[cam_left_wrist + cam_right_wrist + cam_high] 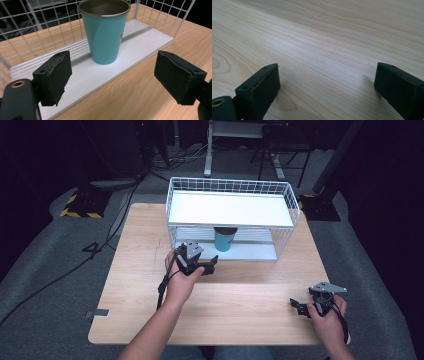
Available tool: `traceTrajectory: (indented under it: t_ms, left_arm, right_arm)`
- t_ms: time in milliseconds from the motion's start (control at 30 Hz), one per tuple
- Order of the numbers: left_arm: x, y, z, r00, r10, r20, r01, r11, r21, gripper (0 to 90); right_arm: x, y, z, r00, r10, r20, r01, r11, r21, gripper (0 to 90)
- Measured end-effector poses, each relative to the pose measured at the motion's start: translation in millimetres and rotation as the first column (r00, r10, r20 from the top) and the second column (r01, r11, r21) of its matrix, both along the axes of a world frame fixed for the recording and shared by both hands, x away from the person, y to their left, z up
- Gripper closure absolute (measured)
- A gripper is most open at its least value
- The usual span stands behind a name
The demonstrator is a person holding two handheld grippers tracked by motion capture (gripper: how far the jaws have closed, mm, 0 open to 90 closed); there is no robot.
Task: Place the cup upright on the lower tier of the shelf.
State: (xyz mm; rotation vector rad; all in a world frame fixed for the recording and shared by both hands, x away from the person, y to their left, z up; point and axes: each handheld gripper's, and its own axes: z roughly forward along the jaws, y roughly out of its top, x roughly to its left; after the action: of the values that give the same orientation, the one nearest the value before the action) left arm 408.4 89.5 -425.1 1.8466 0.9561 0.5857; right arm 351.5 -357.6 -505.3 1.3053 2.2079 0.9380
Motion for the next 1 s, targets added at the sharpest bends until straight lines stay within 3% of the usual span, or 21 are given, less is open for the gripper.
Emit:
traceTrajectory:
  t_ms: [133, 633, 800, 1000]
  left_arm:
    - [-13.5, 12.0, 5.7, 1.0000, -0.002, -0.002, 0.002, 1.0000, -0.008, 15.3]
    - [-53.8, 55.9, 7.9, 1.0000, -0.007, -0.005, 0.008, 0.9992, 0.039, 15.3]
    - [-66.9, 73.1, 4.3, 0.9998, 0.001, -0.019, -0.001, 0.9997, 0.023, 15.3]
    - [-81.1, 91.0, -3.8, 0.9997, 0.011, -0.020, -0.011, 0.9993, 0.035, 15.3]
  right_arm:
    - [0.0, 0.0, 0.0, 1.0000, 0.000, 0.000, 0.000, 1.0000, 0.000, 6.5]
    - [1.2, 1.9, -0.1, 1.0000, -0.002, -0.006, 0.002, 1.0000, -0.002, 4.4]
    - [1.2, 1.9, -0.1, 1.0000, -0.002, -0.006, 0.002, 1.0000, -0.002, 4.4]
    - [1.2, 1.9, -0.1, 1.0000, -0.002, -0.006, 0.002, 1.0000, -0.002, 4.4]
